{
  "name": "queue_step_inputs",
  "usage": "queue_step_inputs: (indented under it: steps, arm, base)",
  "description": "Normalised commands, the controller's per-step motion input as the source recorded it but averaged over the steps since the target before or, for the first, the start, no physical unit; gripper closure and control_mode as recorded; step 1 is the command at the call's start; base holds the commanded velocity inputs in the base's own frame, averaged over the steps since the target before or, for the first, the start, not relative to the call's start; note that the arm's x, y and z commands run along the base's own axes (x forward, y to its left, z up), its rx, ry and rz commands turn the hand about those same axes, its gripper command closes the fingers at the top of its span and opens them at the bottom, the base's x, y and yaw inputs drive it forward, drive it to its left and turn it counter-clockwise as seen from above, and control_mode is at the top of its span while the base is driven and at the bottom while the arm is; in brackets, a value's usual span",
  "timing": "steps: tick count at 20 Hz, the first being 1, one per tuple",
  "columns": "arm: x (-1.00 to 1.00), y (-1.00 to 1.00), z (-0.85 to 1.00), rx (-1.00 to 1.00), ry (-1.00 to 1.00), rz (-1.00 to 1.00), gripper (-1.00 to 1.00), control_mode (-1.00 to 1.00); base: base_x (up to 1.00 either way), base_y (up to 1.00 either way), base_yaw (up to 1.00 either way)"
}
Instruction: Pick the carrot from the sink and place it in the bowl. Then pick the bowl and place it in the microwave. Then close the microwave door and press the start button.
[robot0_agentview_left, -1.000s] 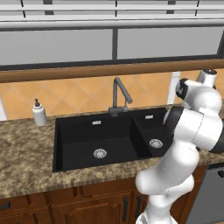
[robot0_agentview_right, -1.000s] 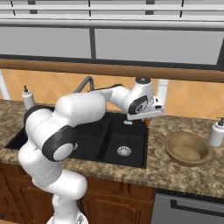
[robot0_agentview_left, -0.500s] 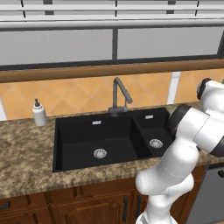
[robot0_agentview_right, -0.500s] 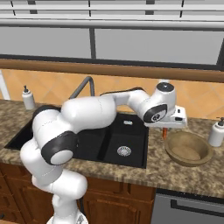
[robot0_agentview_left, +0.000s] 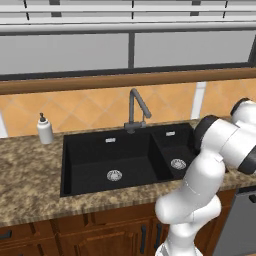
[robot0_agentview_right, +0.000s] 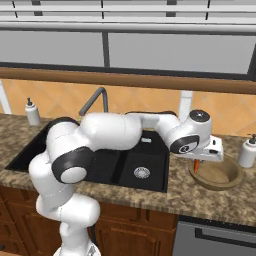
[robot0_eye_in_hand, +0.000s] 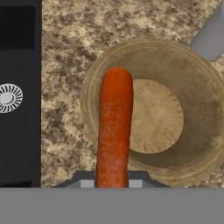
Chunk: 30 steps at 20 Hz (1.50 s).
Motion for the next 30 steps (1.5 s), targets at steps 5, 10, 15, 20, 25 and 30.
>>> queue_step_inputs:
  steps: [5,10,15,20,25,30]
  arm:
    - [0.05,-0.47,-0.21,0.06,0.01,0.01,1.0,-1.0]
    - [0.16,-0.42,-0.17,0.04,0.0,0.04,1.0,-1.0]
    - [0.16,-0.19,-0.25,0.0,0.0,0.04,1.0,-1.0]
    - [0.3,0.0,-0.12,0.0,0.0,0.0,1.0,-1.0]
    - [0.37,0.0,-0.29,0.0,0.0,0.0,1.0,-1.0]
    - [0.14,0.0,-0.41,0.0,0.0,0.0,1.0,-1.0]
  base:
    - [0.0,0.0,0.0]
    - [0.0,0.0,0.0]
    - [0.0,0.0,0.0]
    - [0.0,0.0,0.0]
    - [0.0,0.0,0.0]
    - [0.0,0.0,0.0]
